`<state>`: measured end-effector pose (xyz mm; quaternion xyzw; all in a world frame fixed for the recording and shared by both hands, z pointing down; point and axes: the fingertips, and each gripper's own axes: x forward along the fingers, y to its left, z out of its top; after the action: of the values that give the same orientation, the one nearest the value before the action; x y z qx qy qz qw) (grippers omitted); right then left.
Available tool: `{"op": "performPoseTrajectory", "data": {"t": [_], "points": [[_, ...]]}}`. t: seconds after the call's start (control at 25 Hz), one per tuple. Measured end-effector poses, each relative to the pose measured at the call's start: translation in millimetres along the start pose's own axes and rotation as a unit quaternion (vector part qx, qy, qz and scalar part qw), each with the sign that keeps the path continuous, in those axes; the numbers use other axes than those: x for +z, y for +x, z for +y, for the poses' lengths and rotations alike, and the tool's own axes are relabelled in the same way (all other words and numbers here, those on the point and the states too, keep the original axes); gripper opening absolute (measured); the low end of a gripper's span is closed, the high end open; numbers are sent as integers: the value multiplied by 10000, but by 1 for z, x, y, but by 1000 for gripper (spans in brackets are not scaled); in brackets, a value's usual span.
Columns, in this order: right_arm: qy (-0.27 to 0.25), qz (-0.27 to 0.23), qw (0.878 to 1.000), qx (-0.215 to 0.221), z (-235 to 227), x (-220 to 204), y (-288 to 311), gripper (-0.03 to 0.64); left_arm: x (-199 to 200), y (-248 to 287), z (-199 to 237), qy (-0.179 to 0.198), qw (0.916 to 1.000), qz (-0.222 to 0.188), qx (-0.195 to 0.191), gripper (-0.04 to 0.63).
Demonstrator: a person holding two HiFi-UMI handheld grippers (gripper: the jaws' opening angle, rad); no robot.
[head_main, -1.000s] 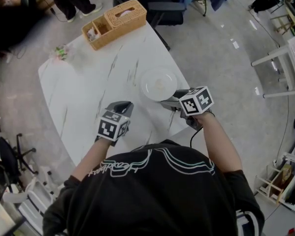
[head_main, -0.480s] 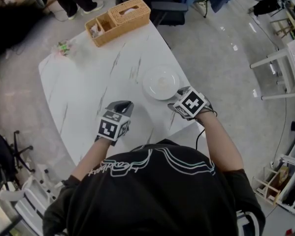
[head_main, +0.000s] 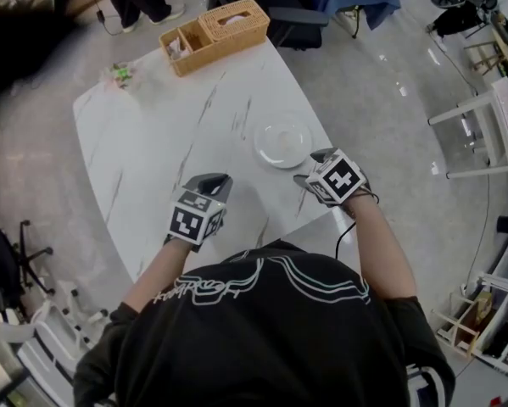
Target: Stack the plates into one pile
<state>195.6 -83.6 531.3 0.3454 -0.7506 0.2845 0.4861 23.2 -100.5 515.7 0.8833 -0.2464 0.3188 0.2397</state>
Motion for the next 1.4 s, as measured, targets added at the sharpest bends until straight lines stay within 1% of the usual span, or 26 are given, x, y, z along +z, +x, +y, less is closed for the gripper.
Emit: {"op": "performPoseTrajectory", "data": {"t": [0.12,0.2,0.28,0.32,0.36,0.52,0.6,0.72,0.8,1.08,1.16,1.24,1.4], "points": [[345,-782,9963,-2,14,17,-16,295,4,-12,-6,12,9998,-151,-109,38],[509,-1300,9902,58,31,28,-29,293,7,-22,-12,15,9994,-264,-210,38],[602,-1714,9833,126,49,36,-42,287,11,-34,-19,42,9988,-381,-305,38],[638,-1921,9792,134,57,40,-50,268,13,-40,-22,65,9984,-444,-357,38],[675,-2149,9742,121,64,45,-59,232,15,-46,-26,91,9978,-512,-414,38],[791,-3009,9503,87,94,57,-93,111,24,-70,-44,168,9943,-799,-688,38],[817,-3324,9395,105,109,59,-108,75,27,-83,-54,203,9920,-934,-823,38],[881,-3803,9205,168,131,62,-127,47,33,-102,-67,299,9881,-1128,-1005,38],[938,-4045,9095,187,144,61,-136,38,36,-114,-74,343,9850,-1267,-1125,38],[1029,-4597,8816,294,181,59,-154,28,43,-146,-92,475,9735,-1698,-1454,38],[1008,-4673,8779,277,186,59,-156,27,42,-149,-94,514,9719,-1733,-1505,38],[982,-4692,8773,249,188,60,-156,27,41,-150,-96,533,9713,-1737,-1537,38],[1001,-4733,8749,247,189,60,-158,26,40,-149,-97,530,9719,-1692,-1546,38]]}}
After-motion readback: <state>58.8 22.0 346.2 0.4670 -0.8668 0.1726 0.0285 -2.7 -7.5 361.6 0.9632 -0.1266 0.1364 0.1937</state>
